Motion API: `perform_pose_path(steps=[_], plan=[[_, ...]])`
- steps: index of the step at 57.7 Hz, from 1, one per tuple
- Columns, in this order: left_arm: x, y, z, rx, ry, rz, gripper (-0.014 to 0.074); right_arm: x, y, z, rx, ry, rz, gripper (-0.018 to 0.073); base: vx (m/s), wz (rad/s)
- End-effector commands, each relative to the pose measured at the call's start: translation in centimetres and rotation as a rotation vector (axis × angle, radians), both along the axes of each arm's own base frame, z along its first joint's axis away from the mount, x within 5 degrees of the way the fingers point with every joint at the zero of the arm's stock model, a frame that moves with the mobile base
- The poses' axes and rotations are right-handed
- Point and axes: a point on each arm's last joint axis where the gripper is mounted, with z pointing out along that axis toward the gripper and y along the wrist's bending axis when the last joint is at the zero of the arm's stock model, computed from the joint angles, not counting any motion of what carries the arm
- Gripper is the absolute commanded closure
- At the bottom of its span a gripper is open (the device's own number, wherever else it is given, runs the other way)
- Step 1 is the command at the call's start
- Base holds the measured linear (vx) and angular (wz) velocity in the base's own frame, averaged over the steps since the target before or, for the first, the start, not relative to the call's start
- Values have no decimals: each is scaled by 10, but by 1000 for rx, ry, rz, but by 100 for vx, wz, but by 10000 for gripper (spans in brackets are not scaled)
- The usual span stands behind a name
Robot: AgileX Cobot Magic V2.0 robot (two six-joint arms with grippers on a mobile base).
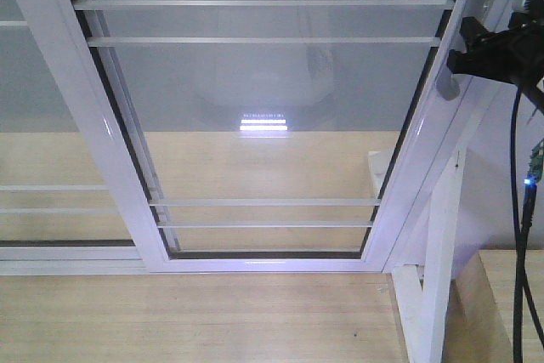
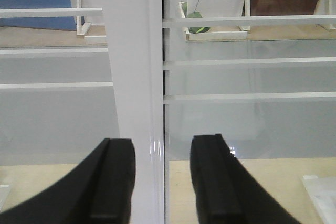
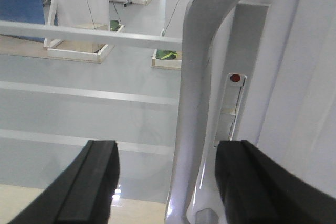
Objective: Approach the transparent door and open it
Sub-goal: 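Reach the right gripper to the grey door handle and grasp it, then pull the handle with the right gripper, sliding the door toward the left arm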
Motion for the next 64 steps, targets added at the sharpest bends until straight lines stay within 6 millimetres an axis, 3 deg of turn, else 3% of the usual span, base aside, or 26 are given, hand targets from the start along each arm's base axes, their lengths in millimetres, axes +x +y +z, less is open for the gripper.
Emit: perform_pose_path(steps=[1,23,32,44,64], plan=[[1,-1,21,-17,-128,-5,195,14,1,26,-2,-177,16,80,0,0],[1,-1,20,-17,-125,-5,195,80,-8,39,52,-182,-48,88,0,0],[1,-1,20,-17,-125,-5,195,88,-8,41,56,-193,-52,157,0,0],[1,-1,20,-18,-125,-5,195,99,-9,29,56,-174,-52,316,0,0],[1,-1,20,-18,-125,-5,195,105,1,33,57,-195,-24,327,0,0]])
